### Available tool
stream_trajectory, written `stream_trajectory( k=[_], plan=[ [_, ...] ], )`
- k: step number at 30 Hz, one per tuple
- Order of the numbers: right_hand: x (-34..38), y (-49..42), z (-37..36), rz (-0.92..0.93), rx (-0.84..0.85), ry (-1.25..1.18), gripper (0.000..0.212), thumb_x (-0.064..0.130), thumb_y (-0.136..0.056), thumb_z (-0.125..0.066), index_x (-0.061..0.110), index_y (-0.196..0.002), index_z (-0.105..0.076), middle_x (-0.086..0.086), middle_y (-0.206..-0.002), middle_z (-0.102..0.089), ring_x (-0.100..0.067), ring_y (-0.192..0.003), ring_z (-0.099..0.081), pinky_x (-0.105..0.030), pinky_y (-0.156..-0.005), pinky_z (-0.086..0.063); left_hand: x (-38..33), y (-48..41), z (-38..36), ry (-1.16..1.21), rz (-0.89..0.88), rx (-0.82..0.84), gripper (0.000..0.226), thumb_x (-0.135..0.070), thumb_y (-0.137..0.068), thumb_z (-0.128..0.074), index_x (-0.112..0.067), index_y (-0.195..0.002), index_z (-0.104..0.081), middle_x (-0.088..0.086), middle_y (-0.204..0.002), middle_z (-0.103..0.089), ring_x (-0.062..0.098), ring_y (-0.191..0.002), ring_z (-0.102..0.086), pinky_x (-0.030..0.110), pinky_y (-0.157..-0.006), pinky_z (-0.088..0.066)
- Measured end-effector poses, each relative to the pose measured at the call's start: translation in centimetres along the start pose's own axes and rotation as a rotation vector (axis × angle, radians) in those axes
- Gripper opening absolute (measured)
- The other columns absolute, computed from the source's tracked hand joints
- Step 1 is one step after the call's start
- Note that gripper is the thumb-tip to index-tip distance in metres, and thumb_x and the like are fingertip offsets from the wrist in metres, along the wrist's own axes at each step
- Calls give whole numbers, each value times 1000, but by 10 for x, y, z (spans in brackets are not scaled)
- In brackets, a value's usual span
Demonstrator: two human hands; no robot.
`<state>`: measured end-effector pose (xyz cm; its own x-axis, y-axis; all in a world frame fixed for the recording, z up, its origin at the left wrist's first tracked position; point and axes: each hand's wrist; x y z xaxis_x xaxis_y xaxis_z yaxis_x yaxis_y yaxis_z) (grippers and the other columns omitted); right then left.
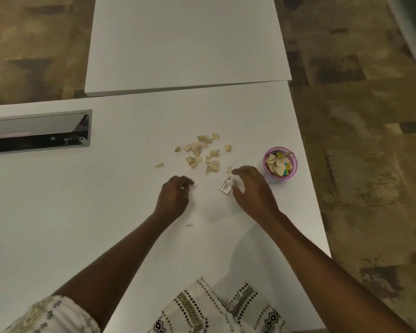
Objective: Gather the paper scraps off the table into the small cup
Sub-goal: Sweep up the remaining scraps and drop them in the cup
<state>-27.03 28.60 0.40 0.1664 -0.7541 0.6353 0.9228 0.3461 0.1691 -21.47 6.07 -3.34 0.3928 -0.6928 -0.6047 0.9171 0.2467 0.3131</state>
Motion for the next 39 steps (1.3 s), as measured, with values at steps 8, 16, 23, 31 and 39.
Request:
stream_trajectory(
  k=[8,16,23,31,39],
  plan=[
    [-5,-10,-63,-124,164,347,43,19,-94,-59,15,-136,-47,-14,-143,-37,-33,-129,-40,-40,-86,-52,42,72,-18,-173,-94,150,27,-25,-92,-62,-16,-117,-63,5,-108,-57,24,-99,-56,35,-78,-51],
    [0,-21,-86,103,189,371,23,12,-95,-55,12,-118,-58,-12,-128,-49,-28,-114,-46,-33,-74,-51,28,82,-45,-421,-264,210,25,-6,-89,-54,-5,-113,-59,14,-108,-57,32,-95,-55,41,-69,-51],
    [7,-62,-72,139,159,354,56,23,-85,-70,18,-136,-49,-8,-140,-44,-31,-124,-42,-44,-85,-55,33,40,-30,-462,-235,51,14,-6,-86,-58,-5,-100,-60,16,-94,-56,34,-82,-54,38,-60,-43],
    [17,-128,-55,73,266,339,88,44,-85,-70,30,-155,-19,-8,-166,-5,-38,-151,-4,-53,-114,-32,36,-41,0,-371,160,-88,92,-46,-77,-76,-17,-150,-30,23,-157,-21,43,-138,-28,56,-102,-40],
    [44,-150,-72,121,465,404,83,41,-88,-67,31,-155,-19,-8,-162,-12,-39,-148,-11,-53,-109,-38,29,-58,-3,-233,72,-104,47,-18,-90,-65,-11,-134,-51,16,-137,-44,36,-123,-41,46,-83,-55]
  ],
)
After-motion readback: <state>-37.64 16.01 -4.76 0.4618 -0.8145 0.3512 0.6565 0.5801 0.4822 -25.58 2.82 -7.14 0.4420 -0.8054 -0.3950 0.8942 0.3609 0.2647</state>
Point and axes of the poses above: each hand's wrist, its own y-axis away from the middle knuckle, its own z-axis out of the back of the hand, x = y × z
